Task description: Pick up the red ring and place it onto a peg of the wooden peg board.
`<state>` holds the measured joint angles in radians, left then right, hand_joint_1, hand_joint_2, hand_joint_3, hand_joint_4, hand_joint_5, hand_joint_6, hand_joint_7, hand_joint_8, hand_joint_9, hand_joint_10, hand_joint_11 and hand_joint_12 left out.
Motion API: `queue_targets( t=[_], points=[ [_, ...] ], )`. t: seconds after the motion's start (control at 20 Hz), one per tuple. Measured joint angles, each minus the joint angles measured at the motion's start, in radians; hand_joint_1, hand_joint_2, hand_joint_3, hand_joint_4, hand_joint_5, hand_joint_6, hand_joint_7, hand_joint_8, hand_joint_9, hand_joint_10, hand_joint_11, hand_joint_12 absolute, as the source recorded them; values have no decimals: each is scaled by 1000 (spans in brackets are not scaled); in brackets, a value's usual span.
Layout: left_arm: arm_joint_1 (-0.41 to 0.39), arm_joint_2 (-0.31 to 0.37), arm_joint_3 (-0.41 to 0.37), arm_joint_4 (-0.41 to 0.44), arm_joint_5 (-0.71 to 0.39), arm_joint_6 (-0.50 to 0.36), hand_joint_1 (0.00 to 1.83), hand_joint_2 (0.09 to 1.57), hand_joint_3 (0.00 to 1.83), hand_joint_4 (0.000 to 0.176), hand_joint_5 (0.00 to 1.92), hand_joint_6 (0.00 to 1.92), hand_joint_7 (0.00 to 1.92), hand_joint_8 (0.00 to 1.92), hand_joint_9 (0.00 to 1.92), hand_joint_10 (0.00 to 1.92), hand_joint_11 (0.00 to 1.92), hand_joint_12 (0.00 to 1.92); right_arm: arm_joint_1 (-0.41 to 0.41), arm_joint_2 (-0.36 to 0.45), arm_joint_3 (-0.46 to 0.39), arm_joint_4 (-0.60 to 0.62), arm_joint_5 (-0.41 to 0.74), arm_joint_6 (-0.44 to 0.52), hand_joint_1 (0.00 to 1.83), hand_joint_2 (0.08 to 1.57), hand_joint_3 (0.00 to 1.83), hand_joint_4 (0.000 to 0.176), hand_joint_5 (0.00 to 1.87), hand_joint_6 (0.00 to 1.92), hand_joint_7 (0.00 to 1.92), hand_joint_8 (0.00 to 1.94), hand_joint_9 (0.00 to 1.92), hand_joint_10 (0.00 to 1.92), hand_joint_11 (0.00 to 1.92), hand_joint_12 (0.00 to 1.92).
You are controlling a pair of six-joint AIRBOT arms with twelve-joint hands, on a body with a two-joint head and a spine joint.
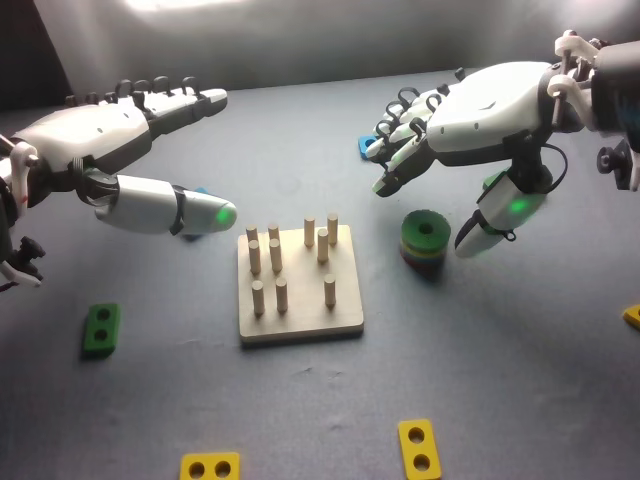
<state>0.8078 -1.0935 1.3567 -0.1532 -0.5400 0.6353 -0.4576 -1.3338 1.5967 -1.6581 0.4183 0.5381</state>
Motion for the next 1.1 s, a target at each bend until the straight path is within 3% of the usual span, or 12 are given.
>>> queue_targets(
  t=[0.05,0.1,0.15,0.25,0.3,0.4,0.6,0.95,1.1],
  points=[
    [0,0,0,0,0,0,346,949,0,158,0,0,0,0,0,0,0,0,0,-1,2,0,0,1,940,936,8,0,468,64,145,9,0,0,0,0],
    [0,0,0,0,1,0,338,940,0,171,0,0,0,0,0,0,0,0,0,-2,2,0,1,2,959,937,7,0,484,68,154,11,0,0,0,0],
    [-1,0,0,0,2,0,338,939,0,172,0,0,0,0,0,0,0,0,0,-3,2,-1,1,2,971,941,8,0,491,68,150,8,0,0,0,0],
    [-1,0,0,0,2,0,355,953,1,168,0,0,0,0,0,0,0,0,0,-4,2,0,1,2,1005,939,6,0,538,84,167,13,0,0,0,0],
    [-1,0,0,0,2,0,355,954,2,157,0,0,0,0,0,0,0,0,0,-5,2,0,1,2,1005,939,6,0,557,90,181,17,2,1,0,0],
    [-4,0,0,0,3,0,352,959,3,165,0,0,0,0,0,0,0,0,0,-7,2,-1,1,5,1006,947,3,0,572,59,191,0,1,0,0,0],
    [-5,0,0,2,3,0,356,968,6,157,0,0,0,0,0,0,0,0,0,-14,2,-2,7,9,998,941,0,0,579,52,196,5,0,0,0,0],
    [-5,0,0,3,3,-1,361,971,4,175,0,0,0,0,0,0,0,0,-1,-16,2,-3,12,13,1001,952,4,0,595,50,217,10,0,0,0,0],
    [-5,0,2,3,3,-1,359,977,5,170,0,0,0,0,0,0,0,0,-1,-18,2,-3,12,13,990,955,4,0,630,54,247,15,15,6,0,0]
  ],
)
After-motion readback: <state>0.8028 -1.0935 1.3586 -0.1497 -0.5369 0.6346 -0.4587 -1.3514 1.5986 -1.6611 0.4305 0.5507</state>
